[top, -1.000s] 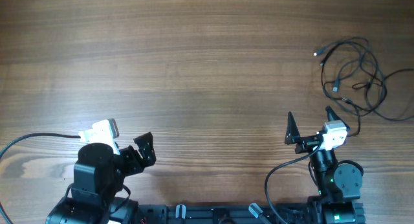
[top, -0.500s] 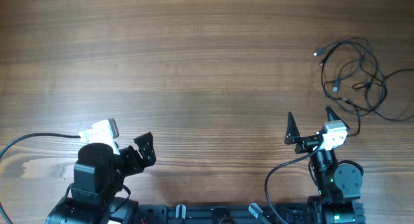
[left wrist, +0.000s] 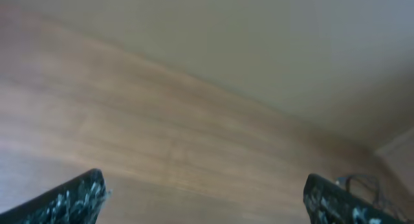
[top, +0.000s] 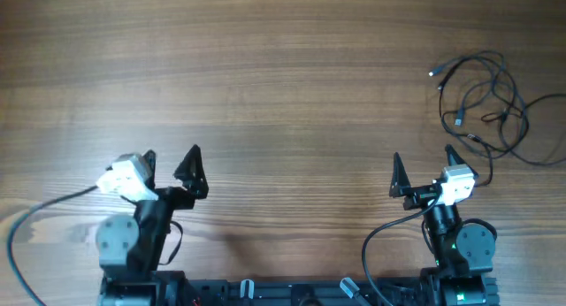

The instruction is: Untangle cables

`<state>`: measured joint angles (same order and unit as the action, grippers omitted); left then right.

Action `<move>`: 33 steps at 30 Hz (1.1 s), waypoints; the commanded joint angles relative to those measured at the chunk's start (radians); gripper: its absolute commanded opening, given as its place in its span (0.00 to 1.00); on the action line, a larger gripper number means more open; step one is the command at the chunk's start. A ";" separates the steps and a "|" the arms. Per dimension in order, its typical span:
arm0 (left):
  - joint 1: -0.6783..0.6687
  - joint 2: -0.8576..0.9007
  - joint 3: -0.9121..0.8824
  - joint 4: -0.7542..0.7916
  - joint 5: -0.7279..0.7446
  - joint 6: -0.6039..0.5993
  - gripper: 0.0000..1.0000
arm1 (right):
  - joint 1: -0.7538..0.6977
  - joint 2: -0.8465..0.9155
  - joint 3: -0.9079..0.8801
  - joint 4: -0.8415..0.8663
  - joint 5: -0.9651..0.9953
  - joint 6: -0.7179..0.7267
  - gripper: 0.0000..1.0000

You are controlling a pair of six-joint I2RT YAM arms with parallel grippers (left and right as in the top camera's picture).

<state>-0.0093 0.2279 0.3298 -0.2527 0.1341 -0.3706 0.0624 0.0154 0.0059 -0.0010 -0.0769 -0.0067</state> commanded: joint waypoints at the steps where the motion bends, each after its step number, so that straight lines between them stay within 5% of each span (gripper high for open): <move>1: 0.018 -0.114 -0.138 0.208 0.009 0.027 1.00 | 0.004 -0.012 -0.001 0.002 0.017 -0.017 1.00; 6: 0.019 -0.222 -0.259 0.452 -0.042 0.142 1.00 | 0.004 -0.012 -0.001 0.002 0.017 -0.017 1.00; 11: 0.019 -0.225 -0.321 0.521 -0.057 0.263 1.00 | 0.004 -0.012 -0.001 0.002 0.017 -0.017 1.00; 21: 0.019 -0.225 -0.324 0.174 -0.091 0.231 1.00 | 0.004 -0.012 -0.001 0.002 0.017 -0.017 1.00; 33: 0.019 -0.225 -0.324 0.177 -0.091 0.232 1.00 | 0.004 -0.012 -0.001 0.002 0.017 -0.017 1.00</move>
<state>0.0021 0.0135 0.0097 -0.0681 0.0502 -0.1360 0.0624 0.0154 0.0059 -0.0010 -0.0769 -0.0067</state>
